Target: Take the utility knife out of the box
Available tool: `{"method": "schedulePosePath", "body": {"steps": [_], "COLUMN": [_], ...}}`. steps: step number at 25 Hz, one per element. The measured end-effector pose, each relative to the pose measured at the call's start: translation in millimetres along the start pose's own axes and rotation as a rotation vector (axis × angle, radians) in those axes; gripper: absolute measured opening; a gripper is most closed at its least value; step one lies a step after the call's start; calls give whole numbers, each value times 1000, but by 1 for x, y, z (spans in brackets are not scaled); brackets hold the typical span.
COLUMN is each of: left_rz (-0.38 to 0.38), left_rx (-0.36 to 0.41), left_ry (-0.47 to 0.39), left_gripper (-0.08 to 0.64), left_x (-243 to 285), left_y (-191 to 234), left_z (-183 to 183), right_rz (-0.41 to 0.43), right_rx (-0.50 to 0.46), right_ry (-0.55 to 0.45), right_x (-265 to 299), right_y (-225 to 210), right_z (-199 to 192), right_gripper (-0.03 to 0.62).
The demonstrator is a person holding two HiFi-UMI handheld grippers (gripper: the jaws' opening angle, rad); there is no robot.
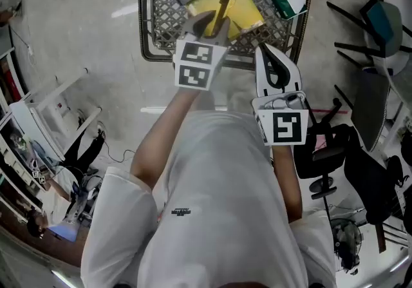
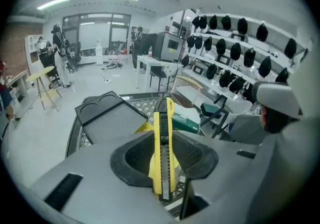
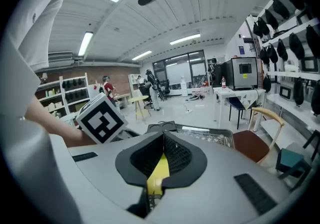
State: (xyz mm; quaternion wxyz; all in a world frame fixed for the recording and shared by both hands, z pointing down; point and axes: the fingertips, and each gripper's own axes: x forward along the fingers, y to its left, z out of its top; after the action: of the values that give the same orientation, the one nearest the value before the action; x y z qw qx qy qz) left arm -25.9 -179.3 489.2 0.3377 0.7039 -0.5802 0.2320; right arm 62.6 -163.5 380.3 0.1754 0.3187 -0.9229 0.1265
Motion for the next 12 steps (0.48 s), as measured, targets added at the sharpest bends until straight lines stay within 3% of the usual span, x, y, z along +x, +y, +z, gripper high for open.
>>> {"method": "schedulePosePath", "body": {"steps": [12], "left_rz": [21], "left_rx": [29], "left_ry": [-187], "left_gripper": [107], "left_x": [-96], "left_y": [-7], "left_z": [54], "right_rz": [-29], "right_rx": [-78], "right_ry": [-66], "right_x": [-26], "right_y": [12], "right_z": [51], "right_gripper": [0]}}
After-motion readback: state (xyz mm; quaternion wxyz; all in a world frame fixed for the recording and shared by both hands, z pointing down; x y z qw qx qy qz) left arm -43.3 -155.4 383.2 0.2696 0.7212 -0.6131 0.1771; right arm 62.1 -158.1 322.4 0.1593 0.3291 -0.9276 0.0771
